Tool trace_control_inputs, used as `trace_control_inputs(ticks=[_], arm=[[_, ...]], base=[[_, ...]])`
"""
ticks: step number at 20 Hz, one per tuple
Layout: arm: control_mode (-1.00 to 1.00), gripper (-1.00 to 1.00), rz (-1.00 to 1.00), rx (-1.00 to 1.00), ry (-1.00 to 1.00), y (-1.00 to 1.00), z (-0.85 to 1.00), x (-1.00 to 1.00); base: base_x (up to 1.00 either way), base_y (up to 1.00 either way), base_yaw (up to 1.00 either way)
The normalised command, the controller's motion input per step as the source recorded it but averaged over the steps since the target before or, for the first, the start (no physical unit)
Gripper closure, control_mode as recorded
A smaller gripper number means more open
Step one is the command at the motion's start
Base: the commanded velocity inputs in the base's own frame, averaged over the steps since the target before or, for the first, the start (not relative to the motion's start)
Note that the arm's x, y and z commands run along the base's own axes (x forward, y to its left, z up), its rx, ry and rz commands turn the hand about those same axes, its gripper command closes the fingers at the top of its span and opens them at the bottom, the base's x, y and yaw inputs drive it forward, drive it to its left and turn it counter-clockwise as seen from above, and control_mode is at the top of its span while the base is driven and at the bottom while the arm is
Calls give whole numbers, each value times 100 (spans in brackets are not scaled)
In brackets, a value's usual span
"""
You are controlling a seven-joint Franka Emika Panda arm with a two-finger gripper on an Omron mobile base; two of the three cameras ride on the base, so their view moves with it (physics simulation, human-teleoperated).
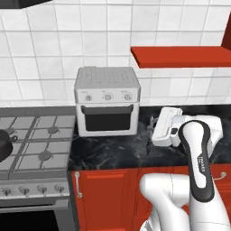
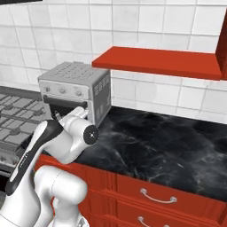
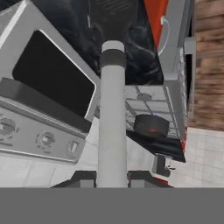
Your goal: Put the bell pepper and bell pepper in the pot. Retrieve the spatula and lightly stir the vegetables in the pot.
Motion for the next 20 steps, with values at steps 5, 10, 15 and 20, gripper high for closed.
trace_control_inputs(ticks=[5, 10, 15, 20], arm=[[100, 100, 0, 0, 0, 0, 0, 0], [100, 100, 0, 0, 0, 0, 0, 0], [100, 100, 0, 0, 0, 0, 0, 0], [100, 100, 0, 0, 0, 0, 0, 0]], base=[[-2, 71, -1], [0, 77, -10], [0, 81, -11], [0, 78, -14]])
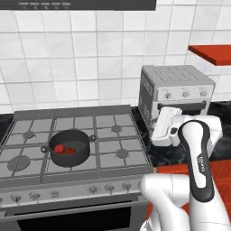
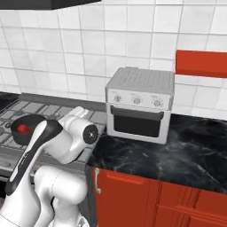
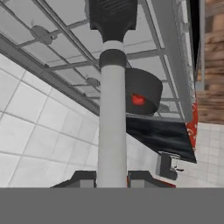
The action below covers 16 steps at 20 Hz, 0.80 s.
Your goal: Put the bell pepper and bell pepper in the pot. Retrieve the spatula and lightly stir the vegetables in the pot.
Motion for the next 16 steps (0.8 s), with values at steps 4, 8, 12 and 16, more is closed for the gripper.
trace_control_inputs(ticks=[4, 8, 12, 16], arm=[[100, 100, 0, 0, 0, 0, 0, 0], [100, 100, 0, 0, 0, 0, 0, 0], [100, 100, 0, 0, 0, 0, 0, 0], [100, 100, 0, 0, 0, 0, 0, 0]], base=[[10, 69, -8], [12, 60, -5], [15, 61, -3], [14, 69, -7]])
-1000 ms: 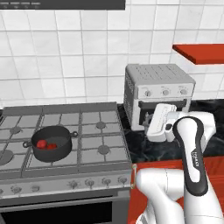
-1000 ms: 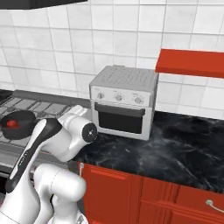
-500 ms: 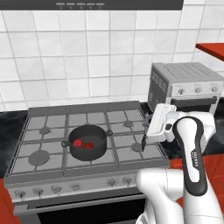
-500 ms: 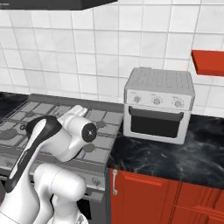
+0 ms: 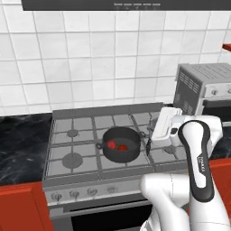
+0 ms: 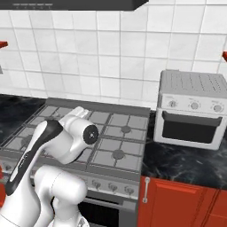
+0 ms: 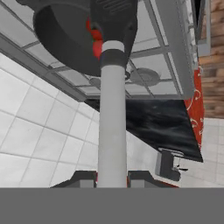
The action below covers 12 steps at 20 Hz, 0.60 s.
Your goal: Put the bell pepper and bell pepper in the pot. Retrieve the spatula and lightly stir the vegetables in the pot.
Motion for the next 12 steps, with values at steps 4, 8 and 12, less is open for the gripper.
trace_control_inputs(ticks=[4, 8, 12], arm=[[100, 100, 0, 0, 0, 0, 0, 0], [100, 100, 0, 0, 0, 0, 0, 0], [100, 100, 0, 0, 0, 0, 0, 0]], base=[[30, 49, -12], [47, 33, -8], [45, 16, 0]])
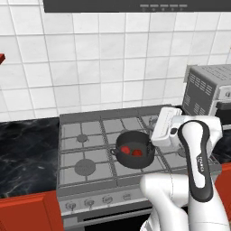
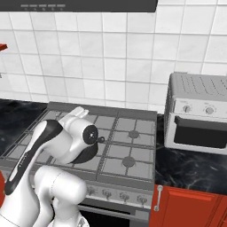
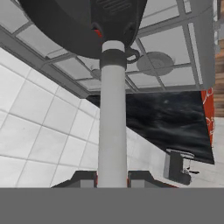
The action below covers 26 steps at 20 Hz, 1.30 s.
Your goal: Put the bell pepper and bell pepper in the pot. Retrieve the spatula and lightly stir the vegetables in the pot.
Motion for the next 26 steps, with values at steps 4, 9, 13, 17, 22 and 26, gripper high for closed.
trace_control_inputs(ticks=[4, 9, 13, 17, 22, 26], arm=[[100, 100, 0, 0, 0, 0, 0, 0], [-100, 100, 0, 0, 0, 0, 0, 0], [-100, 100, 0, 13, 0, 0, 1, 8], [-100, 100, -1, 19, 0, 0, 0, 18], [-100, 100, -1, 7, -1, 8, -4, 33], [-100, 100, 0, -4, -7, 12, -9, 49]], base=[[8, 2, 0], [0, 0, 0], [0, 0, 0], [0, 0, 0], [0, 0, 0], [0, 0, 0]])
